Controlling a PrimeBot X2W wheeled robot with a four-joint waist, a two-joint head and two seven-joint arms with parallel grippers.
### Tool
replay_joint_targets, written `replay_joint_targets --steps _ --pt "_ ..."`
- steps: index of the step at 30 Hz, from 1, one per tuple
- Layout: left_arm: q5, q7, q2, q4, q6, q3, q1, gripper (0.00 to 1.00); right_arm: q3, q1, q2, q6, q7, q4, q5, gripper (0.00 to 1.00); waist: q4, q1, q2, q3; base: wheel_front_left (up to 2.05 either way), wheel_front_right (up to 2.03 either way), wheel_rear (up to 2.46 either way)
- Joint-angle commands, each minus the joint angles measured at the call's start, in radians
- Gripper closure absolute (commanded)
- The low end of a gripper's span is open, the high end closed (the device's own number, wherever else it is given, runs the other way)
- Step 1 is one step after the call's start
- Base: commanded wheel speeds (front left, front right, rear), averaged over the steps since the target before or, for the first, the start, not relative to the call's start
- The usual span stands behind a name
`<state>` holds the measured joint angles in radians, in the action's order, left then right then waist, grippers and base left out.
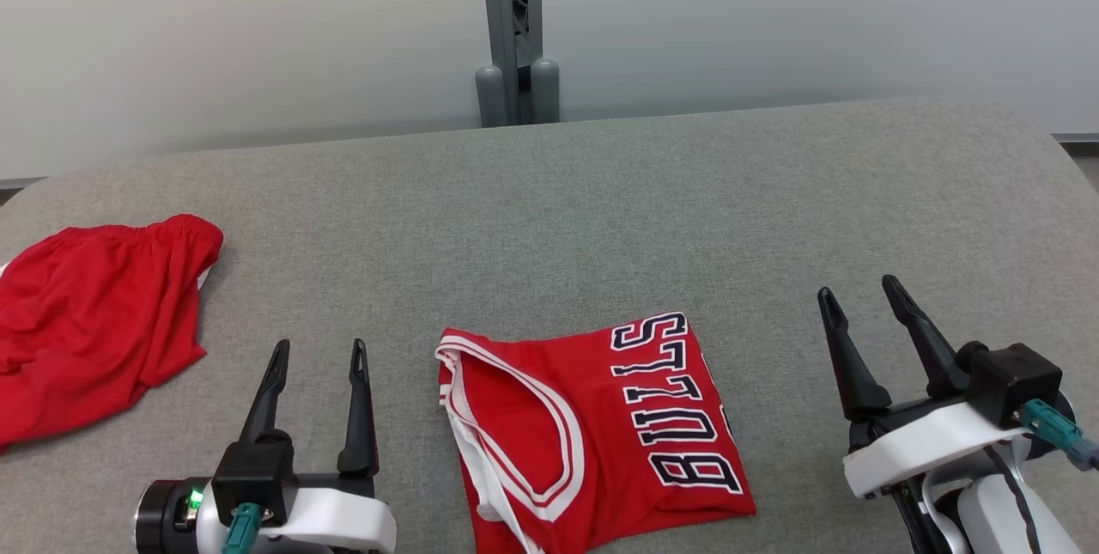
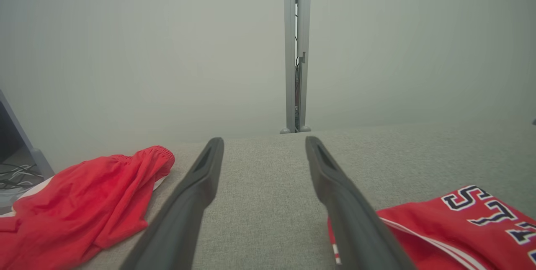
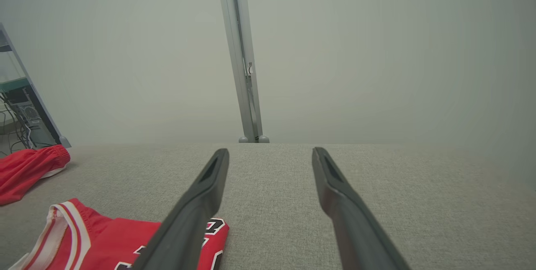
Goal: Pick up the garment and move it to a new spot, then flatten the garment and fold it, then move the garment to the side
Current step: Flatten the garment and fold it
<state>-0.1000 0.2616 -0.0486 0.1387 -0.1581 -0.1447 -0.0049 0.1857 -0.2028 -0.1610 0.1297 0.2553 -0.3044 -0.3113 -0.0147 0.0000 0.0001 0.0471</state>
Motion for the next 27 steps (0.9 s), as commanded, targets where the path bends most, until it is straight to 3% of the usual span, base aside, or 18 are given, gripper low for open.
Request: replay_joint_targets --steps 1,10,11,12,13,20,27 --pt "0.002 0.004 -0.004 0.001 0.007 0.005 -0.006 0.00 -0.011 0.012 0.005 0.002 -0.008 0.017 0.013 0.00 0.003 0.0000 -0.0001 0.002 0.00 0.00 0.00" --pt "0.002 0.004 -0.004 0.001 0.003 -0.007 -0.021 0.00 -0.017 0.036 0.017 0.002 -0.041 0.071 0.081 0.00 0.029 0.0000 -0.0001 0.029 0.00 0.00 0.00" --pt "0.001 0.004 -0.004 -0.001 0.000 -0.009 -0.024 0.00 -0.012 0.041 0.018 0.002 -0.044 0.075 0.087 0.10 0.034 0.0000 -0.0001 0.036 0.00 0.00 0.00" --pt "0.000 0.004 -0.004 -0.003 0.000 -0.011 -0.029 0.00 -0.004 0.044 0.017 0.002 -0.044 0.081 0.094 0.73 0.040 0.0000 -0.0001 0.044 0.00 0.00 0.00" --pt "-0.001 0.004 -0.004 -0.003 0.001 -0.013 -0.033 0.00 0.008 0.046 0.019 0.002 -0.044 0.087 0.095 1.00 0.046 0.0000 -0.0001 0.051 0.00 0.00 0.00" --pt "-0.006 0.004 -0.004 0.005 -0.003 -0.025 -0.053 0.00 0.136 0.043 0.025 0.002 -0.051 0.117 0.052 1.00 0.084 0.0000 -0.0001 0.088 0.00 0.00 0.00" --pt "-0.010 0.004 -0.004 0.013 -0.010 -0.054 -0.077 0.00 0.335 0.007 0.003 0.002 -0.091 0.092 -0.027 1.00 0.145 0.0000 -0.0001 0.119 0.00 0.00 0.00"
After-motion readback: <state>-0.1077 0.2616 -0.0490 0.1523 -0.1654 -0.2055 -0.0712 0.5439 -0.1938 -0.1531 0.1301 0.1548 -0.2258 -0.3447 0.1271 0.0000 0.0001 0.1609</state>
